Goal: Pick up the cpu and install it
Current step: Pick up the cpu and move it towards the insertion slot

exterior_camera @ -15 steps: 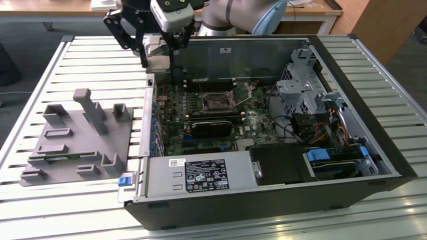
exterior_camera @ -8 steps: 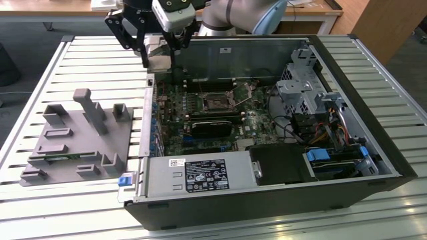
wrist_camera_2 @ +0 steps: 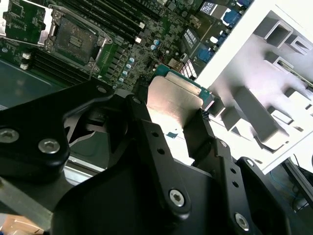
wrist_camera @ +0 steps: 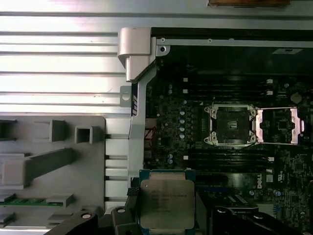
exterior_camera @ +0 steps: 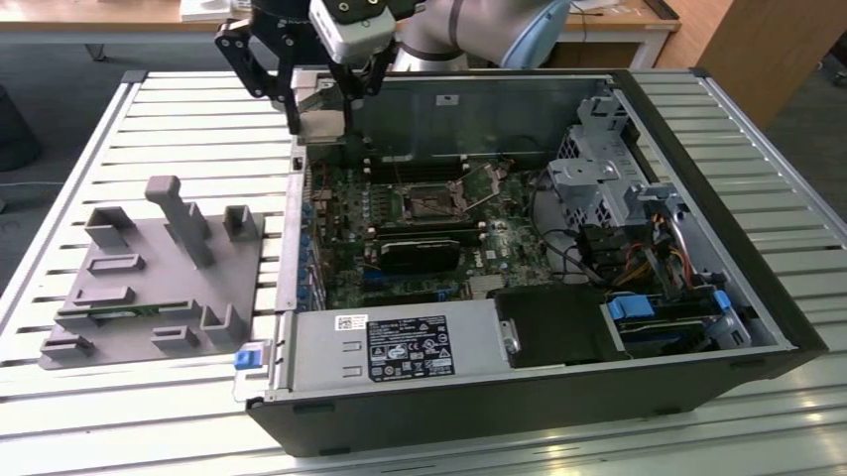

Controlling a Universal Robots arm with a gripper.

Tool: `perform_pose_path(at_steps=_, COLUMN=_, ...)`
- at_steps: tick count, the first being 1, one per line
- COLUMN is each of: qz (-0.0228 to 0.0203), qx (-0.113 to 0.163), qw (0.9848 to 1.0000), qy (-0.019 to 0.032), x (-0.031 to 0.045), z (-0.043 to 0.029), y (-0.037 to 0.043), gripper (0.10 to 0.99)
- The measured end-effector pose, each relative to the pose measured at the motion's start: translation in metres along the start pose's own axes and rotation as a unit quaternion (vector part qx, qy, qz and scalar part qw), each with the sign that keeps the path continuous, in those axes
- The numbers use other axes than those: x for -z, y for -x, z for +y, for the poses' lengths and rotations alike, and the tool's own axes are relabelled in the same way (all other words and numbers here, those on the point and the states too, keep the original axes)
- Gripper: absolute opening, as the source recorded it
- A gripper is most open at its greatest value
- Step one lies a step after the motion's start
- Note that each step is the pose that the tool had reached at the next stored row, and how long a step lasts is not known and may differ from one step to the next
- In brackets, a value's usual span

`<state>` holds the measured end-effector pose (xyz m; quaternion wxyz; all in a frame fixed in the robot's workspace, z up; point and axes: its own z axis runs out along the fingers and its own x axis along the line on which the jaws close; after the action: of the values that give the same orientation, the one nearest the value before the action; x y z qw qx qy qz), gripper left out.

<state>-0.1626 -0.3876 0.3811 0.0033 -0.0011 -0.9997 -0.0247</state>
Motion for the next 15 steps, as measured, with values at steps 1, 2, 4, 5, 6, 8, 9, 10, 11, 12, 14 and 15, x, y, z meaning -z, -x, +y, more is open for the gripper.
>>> perform_pose_path(at_steps=1, qz=0.0, qx=0.0, qw=1.0, qy=0.0, x=0.0, z=0.0, y=0.0004, gripper=0.541)
perform_pose_path(at_steps=2, qz=0.0, qx=0.0, qw=1.0, qy=0.0, x=0.0, z=0.0, y=0.0007, gripper=0.541)
perform_pose_path(at_steps=4, qz=0.0, qx=0.0, qw=1.0, qy=0.0, x=0.0, z=0.0, y=0.0013, gripper=0.541)
perform_pose_path(at_steps=5, qz=0.0, qx=0.0, qw=1.0, qy=0.0, x=0.0, z=0.0, y=0.0016, gripper=0.541)
perform_pose_path(at_steps=6, qz=0.0, qx=0.0, qw=1.0, qy=0.0, x=0.0, z=0.0, y=0.0019, gripper=0.541)
perform_pose_path(at_steps=8, qz=0.0, qx=0.0, qw=1.0, qy=0.0, x=0.0, z=0.0, y=0.0026, gripper=0.541)
perform_pose_path(at_steps=9, qz=0.0, qx=0.0, qw=1.0, qy=0.0, x=0.0, z=0.0, y=0.0029, gripper=0.541)
perform_pose_path(at_steps=10, qz=0.0, qx=0.0, qw=1.0, qy=0.0, x=0.0, z=0.0, y=0.0032, gripper=0.541)
perform_pose_path(at_steps=11, qz=0.0, qx=0.0, qw=1.0, qy=0.0, x=0.0, z=0.0, y=0.0035, gripper=0.541)
perform_pose_path(at_steps=12, qz=0.0, qx=0.0, qw=1.0, qy=0.0, x=0.0, z=0.0, y=0.0038, gripper=0.541)
perform_pose_path(at_steps=14, qz=0.0, qx=0.0, qw=1.0, qy=0.0, x=0.0, z=0.0001, y=0.0046, gripper=0.541)
perform_pose_path(at_steps=15, qz=0.0, qx=0.0, qw=1.0, qy=0.0, x=0.0, z=0.0001, y=0.0053, gripper=0.541)
